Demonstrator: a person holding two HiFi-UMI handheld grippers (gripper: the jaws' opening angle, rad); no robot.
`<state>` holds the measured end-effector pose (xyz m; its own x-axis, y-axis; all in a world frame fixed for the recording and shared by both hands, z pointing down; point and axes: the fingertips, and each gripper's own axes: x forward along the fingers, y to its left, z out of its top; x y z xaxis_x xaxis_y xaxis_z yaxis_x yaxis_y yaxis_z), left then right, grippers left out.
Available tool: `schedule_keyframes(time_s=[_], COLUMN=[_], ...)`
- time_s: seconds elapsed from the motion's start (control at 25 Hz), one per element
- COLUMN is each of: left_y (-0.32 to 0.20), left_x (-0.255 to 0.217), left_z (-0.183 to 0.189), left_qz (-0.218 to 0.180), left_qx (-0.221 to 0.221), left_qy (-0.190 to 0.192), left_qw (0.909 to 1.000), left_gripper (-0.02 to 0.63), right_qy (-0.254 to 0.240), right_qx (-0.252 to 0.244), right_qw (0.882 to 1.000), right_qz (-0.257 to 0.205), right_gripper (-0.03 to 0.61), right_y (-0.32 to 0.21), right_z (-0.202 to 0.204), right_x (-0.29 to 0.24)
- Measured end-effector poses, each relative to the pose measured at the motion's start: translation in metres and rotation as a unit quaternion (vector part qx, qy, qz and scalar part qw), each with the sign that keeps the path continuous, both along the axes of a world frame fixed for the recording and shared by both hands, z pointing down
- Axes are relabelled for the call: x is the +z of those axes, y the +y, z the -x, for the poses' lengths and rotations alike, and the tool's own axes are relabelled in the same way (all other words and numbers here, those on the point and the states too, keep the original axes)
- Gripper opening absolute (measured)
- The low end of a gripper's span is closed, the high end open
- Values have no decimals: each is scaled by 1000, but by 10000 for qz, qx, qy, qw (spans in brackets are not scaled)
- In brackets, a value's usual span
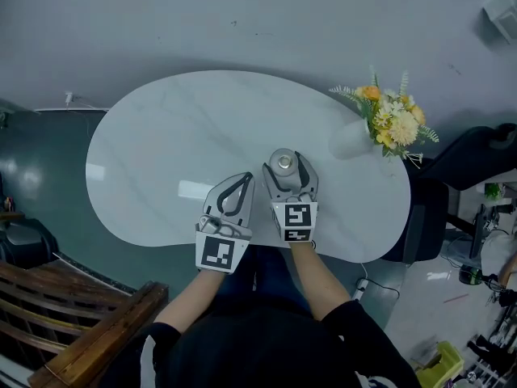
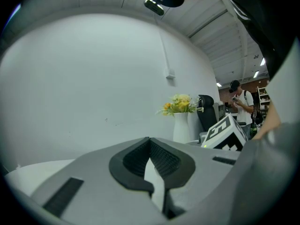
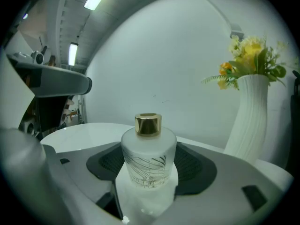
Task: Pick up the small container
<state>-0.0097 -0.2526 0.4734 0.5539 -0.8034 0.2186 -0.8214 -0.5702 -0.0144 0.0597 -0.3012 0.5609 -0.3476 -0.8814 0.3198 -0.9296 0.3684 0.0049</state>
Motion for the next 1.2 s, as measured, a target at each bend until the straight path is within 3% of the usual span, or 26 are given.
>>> schedule_keyframes(time_s=[0.84,1.2], left_y=[11,20], left_x=[-74,-106], left_z=[-7,-16], left_qz=[-737,-980], left_qx=[72,214], left_qy=[114,161], left_qw=[9972,9948], left_gripper=[8,8], right_qy=[-297,-243], right_qx=[642,986], right_qw=[9932,9879], right_qz=[-929,-1170], right_gripper=[333,333], right_y=[52,78], right_z=[-44,-68], right_x=[-180,-213])
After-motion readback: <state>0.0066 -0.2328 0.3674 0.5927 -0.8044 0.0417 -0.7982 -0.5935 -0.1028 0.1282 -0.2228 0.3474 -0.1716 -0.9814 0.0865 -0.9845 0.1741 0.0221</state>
